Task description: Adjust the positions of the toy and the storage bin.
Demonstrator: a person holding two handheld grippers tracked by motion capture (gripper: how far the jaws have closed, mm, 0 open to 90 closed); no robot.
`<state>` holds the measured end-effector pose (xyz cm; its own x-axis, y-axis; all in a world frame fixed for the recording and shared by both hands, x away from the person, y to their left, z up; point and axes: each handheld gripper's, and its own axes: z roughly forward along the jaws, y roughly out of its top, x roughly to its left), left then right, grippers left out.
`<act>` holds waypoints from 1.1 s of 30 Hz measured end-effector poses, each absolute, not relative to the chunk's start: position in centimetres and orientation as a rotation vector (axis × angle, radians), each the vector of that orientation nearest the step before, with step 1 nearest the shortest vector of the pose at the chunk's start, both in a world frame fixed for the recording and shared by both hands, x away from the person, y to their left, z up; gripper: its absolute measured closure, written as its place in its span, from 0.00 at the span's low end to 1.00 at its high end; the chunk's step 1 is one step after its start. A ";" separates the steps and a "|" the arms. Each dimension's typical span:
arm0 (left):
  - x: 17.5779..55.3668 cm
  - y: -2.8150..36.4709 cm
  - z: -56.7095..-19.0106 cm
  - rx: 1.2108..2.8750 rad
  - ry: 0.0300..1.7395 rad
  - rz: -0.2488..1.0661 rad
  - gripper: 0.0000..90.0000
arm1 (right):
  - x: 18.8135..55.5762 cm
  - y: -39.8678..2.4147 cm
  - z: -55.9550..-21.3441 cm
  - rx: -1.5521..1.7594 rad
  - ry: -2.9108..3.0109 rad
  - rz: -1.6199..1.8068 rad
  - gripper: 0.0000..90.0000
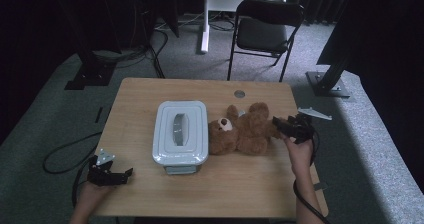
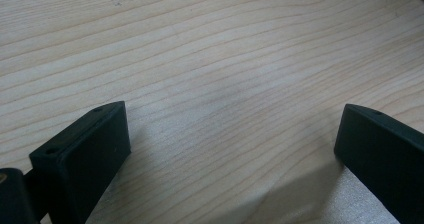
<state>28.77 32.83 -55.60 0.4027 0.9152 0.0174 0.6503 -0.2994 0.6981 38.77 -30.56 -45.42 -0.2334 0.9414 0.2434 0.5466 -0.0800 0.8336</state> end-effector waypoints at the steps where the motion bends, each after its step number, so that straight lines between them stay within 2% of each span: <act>1: 28.8 32.8 -55.6 2.052 1.329 0.561 0.02 | 38.8 -30.6 -45.4 1.604 1.778 1.251 0.28; 3: 28.8 32.8 -55.6 2.053 1.329 0.561 0.02 | 39.3 -32.8 -46.1 1.691 1.736 1.243 0.22; 8: 28.8 32.8 -55.6 2.052 1.330 0.562 0.02 | 39.3 -33.5 -47.5 1.758 1.767 1.287 0.22; 9: 28.8 32.8 -55.6 2.053 1.330 0.562 0.02 | 39.3 -33.4 -47.8 1.754 1.789 1.278 0.25; 10: 28.8 32.8 -55.6 2.053 1.330 0.562 0.02 | 39.2 -33.3 -48.1 1.733 1.835 1.262 0.36; 11: 28.8 32.8 -55.6 2.053 1.330 0.562 0.02 | 39.1 -33.1 -48.3 1.704 1.891 1.279 0.54; 13: 28.8 32.8 -55.6 2.053 1.330 0.562 0.02 | 39.0 -33.1 -48.4 1.701 1.924 1.292 0.54; 14: 28.8 32.8 -55.6 2.052 1.330 0.562 0.02 | 38.3 -32.9 -48.5 1.677 1.974 1.273 0.79; 15: 28.8 32.8 -55.6 2.052 1.330 0.562 0.02 | 37.8 -32.9 -48.5 1.669 1.985 1.293 0.81; 18: 28.8 32.8 -55.6 2.053 1.330 0.562 0.02 | 36.3 -33.1 -48.4 1.631 2.028 1.330 0.84; 24: 28.8 32.8 -55.6 2.052 1.332 0.562 0.02 | 33.3 -33.3 -47.9 1.583 2.093 1.360 0.85; 28: 28.8 32.8 -55.6 2.053 1.332 0.562 0.02 | 30.0 -33.3 -46.8 1.478 2.161 1.401 0.86; 33: 28.8 32.8 -55.6 2.054 1.332 0.562 0.02 | 27.5 -32.7 -47.1 1.440 2.222 1.491 0.86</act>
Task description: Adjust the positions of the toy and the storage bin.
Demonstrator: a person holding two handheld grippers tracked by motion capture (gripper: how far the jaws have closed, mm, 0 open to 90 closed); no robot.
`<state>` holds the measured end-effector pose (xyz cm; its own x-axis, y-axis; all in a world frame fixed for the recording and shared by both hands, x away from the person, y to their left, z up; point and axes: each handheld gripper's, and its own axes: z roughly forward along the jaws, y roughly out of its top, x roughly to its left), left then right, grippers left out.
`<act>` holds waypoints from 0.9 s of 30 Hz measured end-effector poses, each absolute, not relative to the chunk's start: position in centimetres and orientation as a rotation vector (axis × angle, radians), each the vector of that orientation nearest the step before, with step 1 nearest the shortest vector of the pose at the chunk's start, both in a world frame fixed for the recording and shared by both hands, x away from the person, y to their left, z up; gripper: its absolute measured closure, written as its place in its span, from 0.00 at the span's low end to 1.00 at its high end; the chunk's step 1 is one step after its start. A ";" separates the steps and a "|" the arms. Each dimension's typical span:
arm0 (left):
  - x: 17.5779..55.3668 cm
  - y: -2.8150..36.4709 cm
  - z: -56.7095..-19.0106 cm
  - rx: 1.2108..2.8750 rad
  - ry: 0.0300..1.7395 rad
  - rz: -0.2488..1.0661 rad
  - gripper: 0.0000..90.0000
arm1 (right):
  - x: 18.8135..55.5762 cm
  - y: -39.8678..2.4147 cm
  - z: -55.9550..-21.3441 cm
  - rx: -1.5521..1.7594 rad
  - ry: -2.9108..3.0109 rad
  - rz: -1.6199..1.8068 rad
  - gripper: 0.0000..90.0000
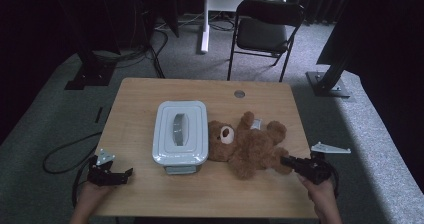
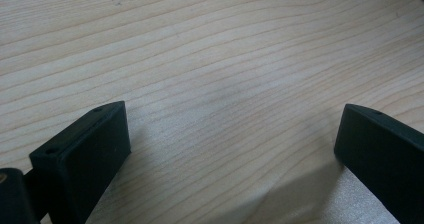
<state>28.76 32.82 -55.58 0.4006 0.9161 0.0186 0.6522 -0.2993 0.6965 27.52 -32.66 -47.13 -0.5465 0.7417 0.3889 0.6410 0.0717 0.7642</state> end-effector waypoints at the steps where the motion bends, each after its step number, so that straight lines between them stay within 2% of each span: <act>1: 28.8 32.8 -55.6 2.054 1.332 0.563 0.02 | 27.1 -32.3 -47.4 1.431 2.239 1.504 0.86; 6: 28.8 32.8 -55.6 2.053 1.332 0.562 0.02 | 25.6 -30.9 -48.9 1.363 2.392 1.554 0.85; 9: 28.8 32.8 -55.6 2.053 1.332 0.562 0.02 | 25.4 -30.8 -48.7 1.352 2.383 1.546 0.81; 12: 28.8 32.8 -55.6 2.053 1.332 0.562 0.02 | 25.7 -31.8 -47.2 1.361 2.271 1.507 0.67; 13: 28.8 32.8 -55.6 2.053 1.332 0.562 0.02 | 25.9 -32.1 -46.7 1.356 2.242 1.517 0.66; 15: 28.8 32.8 -55.6 2.053 1.332 0.562 0.02 | 26.6 -32.6 -45.7 1.341 2.198 1.538 0.59; 20: 28.8 32.8 -55.6 2.052 1.333 0.562 0.02 | 29.1 -33.0 -43.7 1.286 2.145 1.569 0.53; 27: 28.8 32.8 -55.6 2.052 1.333 0.562 0.02 | 34.1 -30.6 -42.8 1.139 2.242 1.641 0.45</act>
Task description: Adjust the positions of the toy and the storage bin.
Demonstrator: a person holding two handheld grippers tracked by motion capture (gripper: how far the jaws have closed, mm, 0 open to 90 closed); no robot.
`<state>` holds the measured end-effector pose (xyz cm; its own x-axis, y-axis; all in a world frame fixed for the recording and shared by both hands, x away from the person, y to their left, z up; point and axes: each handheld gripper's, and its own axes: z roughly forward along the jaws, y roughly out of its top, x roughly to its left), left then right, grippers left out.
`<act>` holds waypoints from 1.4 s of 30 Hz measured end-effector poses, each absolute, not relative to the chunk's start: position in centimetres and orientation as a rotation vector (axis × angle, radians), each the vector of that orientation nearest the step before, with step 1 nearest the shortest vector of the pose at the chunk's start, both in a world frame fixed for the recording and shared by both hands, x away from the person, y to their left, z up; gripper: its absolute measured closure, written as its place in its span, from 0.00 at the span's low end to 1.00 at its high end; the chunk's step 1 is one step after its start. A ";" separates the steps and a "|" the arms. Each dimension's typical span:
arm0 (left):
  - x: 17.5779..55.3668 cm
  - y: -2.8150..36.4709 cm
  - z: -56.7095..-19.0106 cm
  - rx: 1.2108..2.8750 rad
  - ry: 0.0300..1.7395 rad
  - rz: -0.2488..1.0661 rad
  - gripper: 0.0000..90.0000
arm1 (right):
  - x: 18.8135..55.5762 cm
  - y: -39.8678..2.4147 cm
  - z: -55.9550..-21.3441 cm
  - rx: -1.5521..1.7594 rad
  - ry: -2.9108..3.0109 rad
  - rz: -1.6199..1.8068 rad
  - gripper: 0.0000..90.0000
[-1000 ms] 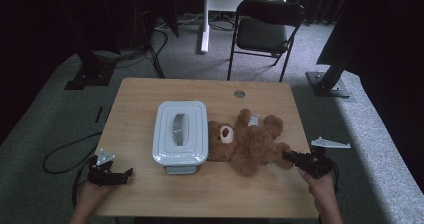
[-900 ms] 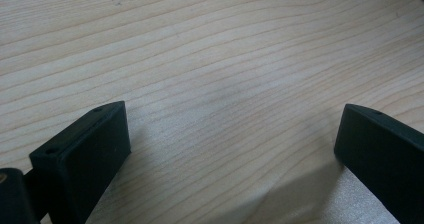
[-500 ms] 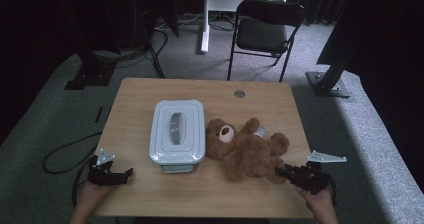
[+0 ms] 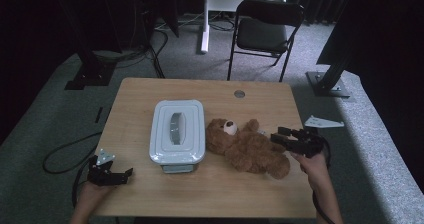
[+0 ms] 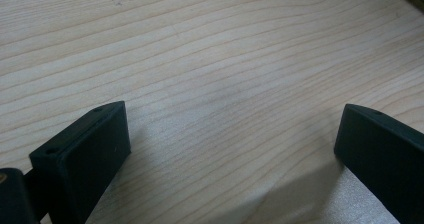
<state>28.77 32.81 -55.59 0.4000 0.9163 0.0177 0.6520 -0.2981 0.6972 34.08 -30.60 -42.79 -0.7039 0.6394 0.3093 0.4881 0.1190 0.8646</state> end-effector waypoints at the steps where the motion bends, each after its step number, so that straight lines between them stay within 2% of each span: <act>1: 28.8 32.8 -55.6 2.052 1.333 0.562 0.02 | 34.1 -30.6 -42.8 1.139 2.242 1.641 0.45; 4: 28.8 32.8 -55.6 2.052 1.333 0.562 0.02 | 36.4 -28.9 -43.7 1.071 2.318 1.632 0.42; 9: 28.8 32.8 -55.6 2.052 1.333 0.562 0.02 | 38.7 -26.8 -46.2 1.115 2.504 1.459 0.41; 13: 28.8 32.8 -55.6 2.052 1.333 0.562 0.02 | 39.0 -25.8 -47.9 1.152 2.574 1.358 0.16; 14: 28.8 32.8 -55.6 2.052 1.333 0.563 0.02 | 39.0 -25.6 -48.3 1.150 2.601 1.342 0.14; 30: 28.8 32.8 -55.6 2.052 1.332 0.563 0.02 | 37.5 -23.4 -50.2 1.018 2.718 1.166 0.12; 32: 28.8 32.8 -55.6 2.052 1.333 0.562 0.02 | 37.2 -23.0 -50.4 1.007 2.706 1.123 0.19; 36: 28.8 32.8 -55.6 2.052 1.332 0.563 0.02 | 36.3 -22.9 -50.3 0.935 2.664 1.096 0.52; 37: 28.8 32.8 -55.6 2.052 1.332 0.563 0.02 | 36.3 -22.9 -50.3 0.935 2.664 1.096 0.52; 39: 28.8 32.8 -55.6 2.052 1.332 0.563 0.02 | 35.8 -23.0 -50.3 0.913 2.638 1.144 0.64; 42: 28.8 32.8 -55.6 2.052 1.332 0.562 0.02 | 35.5 -23.3 -50.0 0.960 2.578 1.192 0.70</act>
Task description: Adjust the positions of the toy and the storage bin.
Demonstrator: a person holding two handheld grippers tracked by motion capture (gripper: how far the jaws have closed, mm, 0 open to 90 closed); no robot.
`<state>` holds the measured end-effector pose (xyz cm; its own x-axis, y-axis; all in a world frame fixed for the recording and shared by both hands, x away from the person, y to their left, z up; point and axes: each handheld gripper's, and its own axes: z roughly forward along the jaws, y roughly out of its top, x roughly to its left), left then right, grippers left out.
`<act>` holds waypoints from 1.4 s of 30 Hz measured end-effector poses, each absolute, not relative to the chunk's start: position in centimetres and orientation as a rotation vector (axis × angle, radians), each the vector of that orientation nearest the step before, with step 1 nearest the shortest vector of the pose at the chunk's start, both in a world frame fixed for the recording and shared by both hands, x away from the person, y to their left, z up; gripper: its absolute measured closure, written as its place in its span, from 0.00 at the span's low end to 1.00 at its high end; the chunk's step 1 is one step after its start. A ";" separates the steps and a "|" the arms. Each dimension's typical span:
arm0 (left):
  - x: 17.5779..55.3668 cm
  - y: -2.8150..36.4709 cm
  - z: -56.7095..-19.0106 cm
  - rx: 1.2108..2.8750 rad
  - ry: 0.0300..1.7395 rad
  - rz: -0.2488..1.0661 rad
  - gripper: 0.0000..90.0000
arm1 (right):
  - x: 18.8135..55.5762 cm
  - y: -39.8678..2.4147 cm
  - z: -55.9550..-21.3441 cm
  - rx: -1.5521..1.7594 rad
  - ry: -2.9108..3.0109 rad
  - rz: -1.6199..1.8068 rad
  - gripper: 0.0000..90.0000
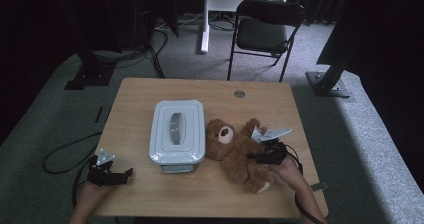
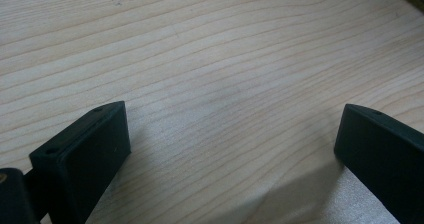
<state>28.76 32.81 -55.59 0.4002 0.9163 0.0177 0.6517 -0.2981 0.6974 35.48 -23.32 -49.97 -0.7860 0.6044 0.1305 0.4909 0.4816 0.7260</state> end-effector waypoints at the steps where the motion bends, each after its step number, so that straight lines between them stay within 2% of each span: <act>1: 28.8 32.8 -55.6 2.052 1.332 0.562 0.02 | 35.4 -23.5 -49.8 0.971 2.557 1.210 0.71; 10: 28.8 32.8 -55.6 2.052 1.332 0.562 0.02 | 36.9 -25.1 -48.8 1.260 2.250 1.219 0.74; 21: 28.8 32.8 -55.6 2.052 1.329 0.561 0.02 | 42.2 -26.1 -46.4 1.655 1.662 1.082 0.73; 28: 28.8 32.8 -55.6 2.054 1.326 0.560 0.02 | 46.2 -26.4 -47.1 1.831 1.465 1.059 0.72; 32: 28.8 32.8 -55.6 2.056 1.323 0.559 0.02 | 47.8 -25.8 -48.6 1.883 1.471 0.976 0.69; 35: 28.8 32.8 -55.6 2.056 1.323 0.560 0.02 | 48.1 -25.6 -49.9 1.890 1.467 0.963 0.58; 37: 28.8 32.8 -55.6 2.056 1.323 0.559 0.02 | 48.2 -25.8 -49.7 1.906 1.467 0.991 0.40; 38: 28.8 32.8 -55.6 2.056 1.323 0.559 0.02 | 48.2 -25.8 -49.7 1.906 1.467 0.991 0.40; 40: 28.8 32.8 -55.6 2.057 1.323 0.559 0.02 | 48.4 -26.3 -49.2 1.908 1.512 0.978 0.28; 42: 28.8 32.8 -55.6 2.057 1.323 0.559 0.02 | 48.4 -26.8 -49.1 1.912 1.547 0.983 0.27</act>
<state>28.81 32.85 -55.59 0.4078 0.9129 0.0182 0.6491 -0.3038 0.6974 48.38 -26.78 -49.09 0.0995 0.9686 0.2276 0.6172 -0.2395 0.7494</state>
